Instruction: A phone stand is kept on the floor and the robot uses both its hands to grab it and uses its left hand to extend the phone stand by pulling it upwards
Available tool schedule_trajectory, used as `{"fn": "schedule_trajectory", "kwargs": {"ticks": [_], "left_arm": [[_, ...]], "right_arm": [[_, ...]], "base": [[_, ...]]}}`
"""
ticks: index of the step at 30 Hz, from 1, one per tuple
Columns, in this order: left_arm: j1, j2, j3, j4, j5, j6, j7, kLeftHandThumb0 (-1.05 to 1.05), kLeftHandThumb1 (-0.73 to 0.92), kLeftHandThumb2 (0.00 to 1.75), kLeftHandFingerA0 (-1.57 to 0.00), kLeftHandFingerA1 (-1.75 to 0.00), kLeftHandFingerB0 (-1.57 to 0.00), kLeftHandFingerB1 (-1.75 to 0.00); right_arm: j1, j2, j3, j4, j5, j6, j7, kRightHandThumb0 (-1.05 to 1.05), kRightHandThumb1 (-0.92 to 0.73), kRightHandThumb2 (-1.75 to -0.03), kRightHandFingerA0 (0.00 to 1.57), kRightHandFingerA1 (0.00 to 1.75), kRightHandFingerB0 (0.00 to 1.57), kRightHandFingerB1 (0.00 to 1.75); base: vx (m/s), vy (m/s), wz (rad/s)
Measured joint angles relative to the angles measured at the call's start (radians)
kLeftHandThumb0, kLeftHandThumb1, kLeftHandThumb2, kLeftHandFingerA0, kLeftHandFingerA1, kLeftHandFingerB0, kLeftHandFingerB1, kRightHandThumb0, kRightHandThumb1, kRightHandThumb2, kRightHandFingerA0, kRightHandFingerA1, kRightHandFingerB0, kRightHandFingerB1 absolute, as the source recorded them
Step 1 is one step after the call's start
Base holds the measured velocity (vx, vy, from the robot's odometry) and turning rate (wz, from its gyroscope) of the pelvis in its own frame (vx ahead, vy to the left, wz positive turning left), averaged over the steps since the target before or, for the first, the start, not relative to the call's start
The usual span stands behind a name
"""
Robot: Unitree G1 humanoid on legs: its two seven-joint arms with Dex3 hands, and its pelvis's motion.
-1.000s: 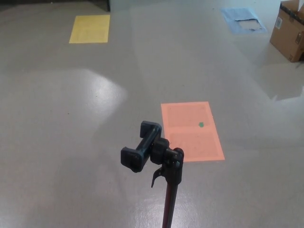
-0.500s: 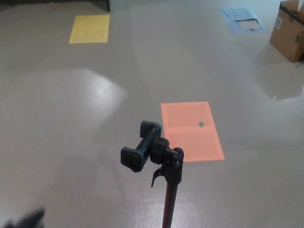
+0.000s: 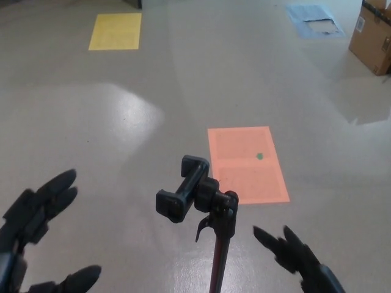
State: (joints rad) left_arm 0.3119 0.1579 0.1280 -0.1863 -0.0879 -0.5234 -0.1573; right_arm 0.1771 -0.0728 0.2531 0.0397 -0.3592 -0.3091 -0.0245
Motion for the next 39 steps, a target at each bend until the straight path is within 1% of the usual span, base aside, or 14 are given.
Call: {"fn": "schedule_trajectory", "kwargs": {"ticks": [9,14,16,17,21,23,26,27,29,30,31,33,38,39], "left_arm": [[-0.044,-0.04,-0.093,-0.059,0.028,0.075,0.005,-0.81,0.52,0.57,-0.2,-0.28,-0.17,-0.28],[-0.034,-0.056,-0.144,-0.066,0.054,0.094,0.009,-0.81,0.52,0.57,-0.18,-0.28,-0.16,-0.27],[-0.027,-0.064,-0.163,-0.066,0.067,0.099,0.009,-0.37,0.15,0.83,0.0,-0.49,0.0,-0.47],[-0.025,-0.068,-0.169,-0.065,0.07,0.1,0.009,-0.37,0.17,0.84,0.0,-0.48,0.0,-0.47],[-0.011,-0.093,-0.217,-0.048,0.092,0.1,0.013,-0.37,0.18,0.85,0.0,-0.49,0.0,-0.48],[-0.008,-0.106,-0.239,-0.036,0.11,0.1,0.019,-0.37,0.19,0.86,0.0,-0.49,0.0,-0.48],[-0.008,-0.122,-0.27,-0.023,0.127,0.099,0.026,-0.37,0.18,0.84,0.0,-0.49,0.0,-0.48],[-0.01,-0.129,-0.283,-0.019,0.132,0.099,0.029,-0.37,0.18,0.85,0.0,-0.49,0.0,-0.48],[-0.021,-0.141,-0.302,-0.007,0.141,0.099,0.035,-0.37,0.19,0.85,0.0,-0.49,0.0,-0.48],[-0.033,-0.151,-0.315,0.001,0.151,0.099,0.04,-0.37,0.18,0.85,0.0,-0.49,0.0,-0.48],[-0.042,-0.158,-0.325,0.008,0.158,0.099,0.044,-0.79,0.54,0.58,-0.17,-0.28,-0.16,-0.28],[-0.063,-0.17,-0.341,0.027,0.172,0.099,0.054,-0.83,0.48,0.64,-0.16,-0.32,-0.14,-0.31],[-0.137,-0.195,-0.354,0.091,0.206,0.099,0.08,-0.77,0.53,0.58,-0.17,-0.32,-0.14,-0.28],[-0.149,-0.196,-0.353,0.1,0.208,0.099,0.085,-0.37,0.18,0.85,0.0,-0.49,0.0,-0.48]], "right_arm": [[-0.156,0.047,0.04,0.086,-0.014,0.113,0.016,-0.94,-0.76,-0.63,0.0,0.0,0.0,0.0],[-0.205,0.066,0.037,0.174,-0.022,0.159,0.013,-1.02,-0.6,-0.99,0.0,0.07,0.0,0.0],[-0.229,0.075,0.026,0.211,-0.018,0.17,0.013,-0.98,-0.56,-0.94,0.0,0.1,0.0,0.0],[-0.24,0.077,0.022,0.228,-0.016,0.171,0.012,-0.91,-0.73,-0.62,0.0,0.0,0.0,0.0],[-0.284,0.098,0.008,0.293,-0.006,0.176,0.007,-1.01,-0.58,-0.96,0.0,0.09,0.0,0.0],[-0.298,0.115,0.007,0.316,0.0,0.179,0.007,-0.92,-0.72,-0.62,0.0,0.0,0.0,0.0],[-0.314,0.138,0.007,0.354,0.007,0.186,0.003,-1.05,-0.62,-1.02,0.0,0.15,0.0,0.1],[-0.321,0.149,0.008,0.372,0.009,0.19,-0.001,-0.85,-0.67,-0.6,0.0,0.0,0.0,0.0],[-0.329,0.17,0.005,0.405,0.018,0.19,-0.003,-0.87,-0.68,-0.61,0.0,0.0,0.0,0.0],[-0.333,0.188,0.005,0.43,0.024,0.189,-0.004,-1.05,-0.62,-0.95,0.0,0.15,0.0,0.06],[-0.334,0.197,0.009,0.445,0.026,0.186,-0.006,-0.76,-0.72,-0.62,0.0,0.0,0.0,0.0],[-0.331,0.207,0.022,0.462,0.027,0.182,-0.009,-0.73,-0.74,-0.61,0.0,0.0,0.0,0.0],[-0.32,0.214,0.059,0.478,0.02,0.172,-0.024,-0.95,-0.62,-0.95,0.0,0.3,0.0,0.24],[-0.318,0.21,0.069,0.481,0.014,0.169,-0.03,-1.03,-0.65,-1.01,0.0,0.23,0.0,0.18]], "base": [[0.0,0.0,0.0],[0.0,0.0,0.0],[0.0,0.0,0.0],[0.0,0.0,0.0],[0.0,0.0,0.0],[0.0,0.0,0.0],[0.0,0.0,0.0],[0.0,0.0,0.0],[0.0,0.0,0.0],[0.0,0.0,0.0],[0.0,0.0,0.0],[0.0,0.0,0.0],[0.0,0.0,0.0],[0.0,0.0,0.0]]}}
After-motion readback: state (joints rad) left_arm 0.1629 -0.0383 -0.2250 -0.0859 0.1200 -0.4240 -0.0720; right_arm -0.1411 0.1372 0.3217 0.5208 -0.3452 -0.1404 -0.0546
